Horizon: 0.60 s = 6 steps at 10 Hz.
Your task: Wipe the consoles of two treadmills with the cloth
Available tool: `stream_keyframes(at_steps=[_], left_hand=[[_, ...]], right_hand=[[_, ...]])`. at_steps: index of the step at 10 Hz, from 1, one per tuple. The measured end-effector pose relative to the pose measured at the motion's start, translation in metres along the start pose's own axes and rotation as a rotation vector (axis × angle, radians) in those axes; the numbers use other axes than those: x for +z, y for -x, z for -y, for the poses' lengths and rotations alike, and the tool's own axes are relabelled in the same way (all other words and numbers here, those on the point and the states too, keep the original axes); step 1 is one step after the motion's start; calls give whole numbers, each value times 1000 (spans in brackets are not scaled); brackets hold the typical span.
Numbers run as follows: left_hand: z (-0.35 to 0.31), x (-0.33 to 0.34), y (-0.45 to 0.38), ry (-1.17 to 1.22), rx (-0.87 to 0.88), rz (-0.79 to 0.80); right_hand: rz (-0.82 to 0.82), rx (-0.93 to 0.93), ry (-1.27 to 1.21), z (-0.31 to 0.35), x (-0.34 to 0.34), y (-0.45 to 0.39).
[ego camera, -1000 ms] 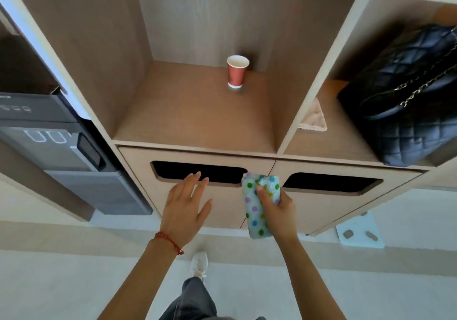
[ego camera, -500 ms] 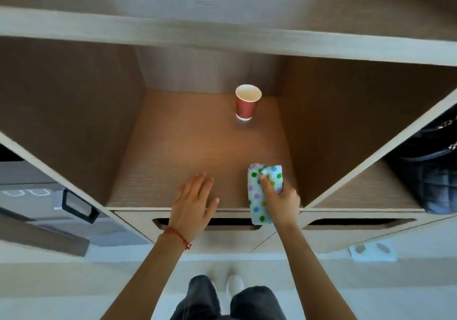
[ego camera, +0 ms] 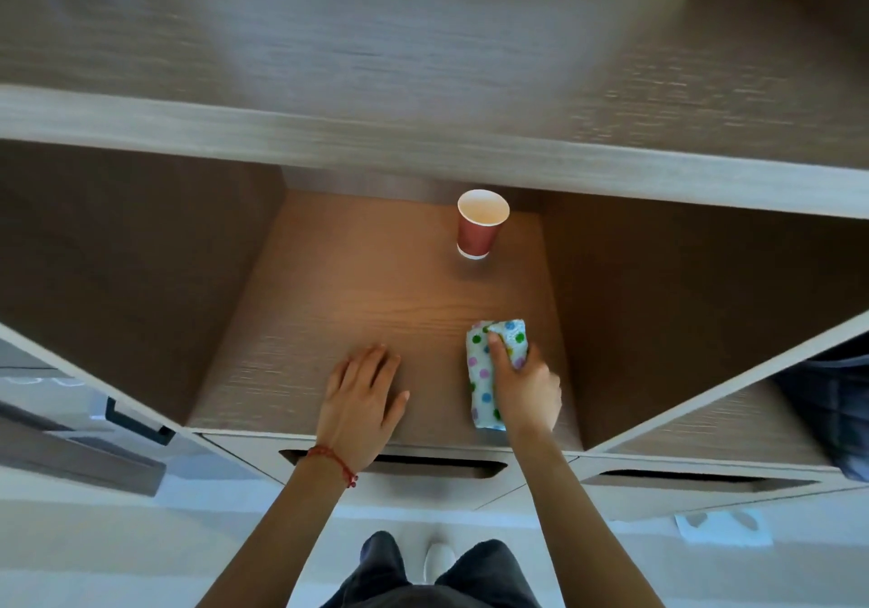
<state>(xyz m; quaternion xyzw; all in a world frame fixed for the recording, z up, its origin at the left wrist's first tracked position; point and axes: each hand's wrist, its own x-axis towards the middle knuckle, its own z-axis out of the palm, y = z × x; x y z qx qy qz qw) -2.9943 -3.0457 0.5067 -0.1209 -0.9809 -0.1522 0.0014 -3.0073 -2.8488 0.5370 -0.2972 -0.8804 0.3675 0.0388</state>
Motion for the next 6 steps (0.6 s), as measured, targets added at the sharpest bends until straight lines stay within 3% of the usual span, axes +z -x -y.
stream_keyframes(at_steps=[4, 6], left_hand=[[1, 6, -1, -60, 40, -136], [4, 11, 5, -31, 132, -196]], right_hand=[[33, -22, -43, -4, -3, 1], [-87, -163, -61, -15, -11, 20]])
